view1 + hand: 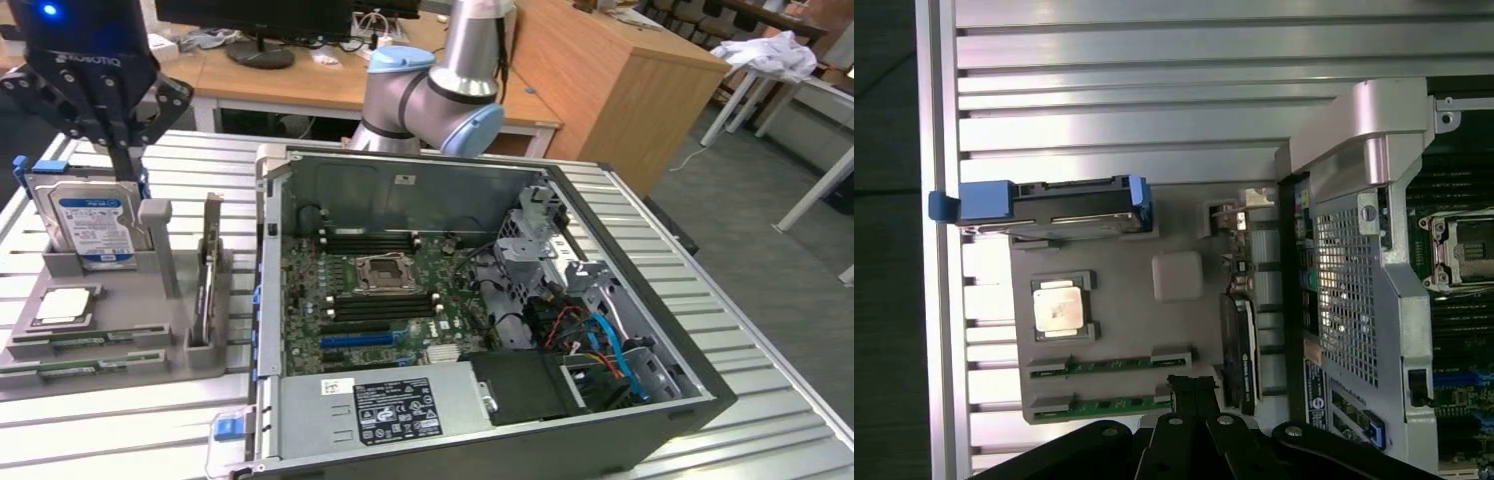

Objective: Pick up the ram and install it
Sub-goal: 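Reach for the ram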

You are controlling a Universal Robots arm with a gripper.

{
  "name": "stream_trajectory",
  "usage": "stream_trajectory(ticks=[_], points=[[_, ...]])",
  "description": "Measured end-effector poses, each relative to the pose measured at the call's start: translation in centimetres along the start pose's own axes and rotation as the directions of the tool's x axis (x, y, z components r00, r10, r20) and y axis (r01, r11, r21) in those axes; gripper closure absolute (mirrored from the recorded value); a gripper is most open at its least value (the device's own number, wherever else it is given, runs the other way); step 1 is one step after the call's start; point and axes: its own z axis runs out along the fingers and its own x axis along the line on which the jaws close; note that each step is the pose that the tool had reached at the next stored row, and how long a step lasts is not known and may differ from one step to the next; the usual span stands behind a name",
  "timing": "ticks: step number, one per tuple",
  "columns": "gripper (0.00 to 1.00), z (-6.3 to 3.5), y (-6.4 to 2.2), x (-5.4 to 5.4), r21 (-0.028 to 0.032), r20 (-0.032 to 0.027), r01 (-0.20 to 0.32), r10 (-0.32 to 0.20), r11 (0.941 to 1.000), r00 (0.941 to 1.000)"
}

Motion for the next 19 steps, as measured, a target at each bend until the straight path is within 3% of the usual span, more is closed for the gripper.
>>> stream_trajectory(ticks=[19], points=[[0.89, 0.11, -0.19, 3.4, 0.0001, -0.0027, 0.001, -0.001, 1.0000, 1.0000]])
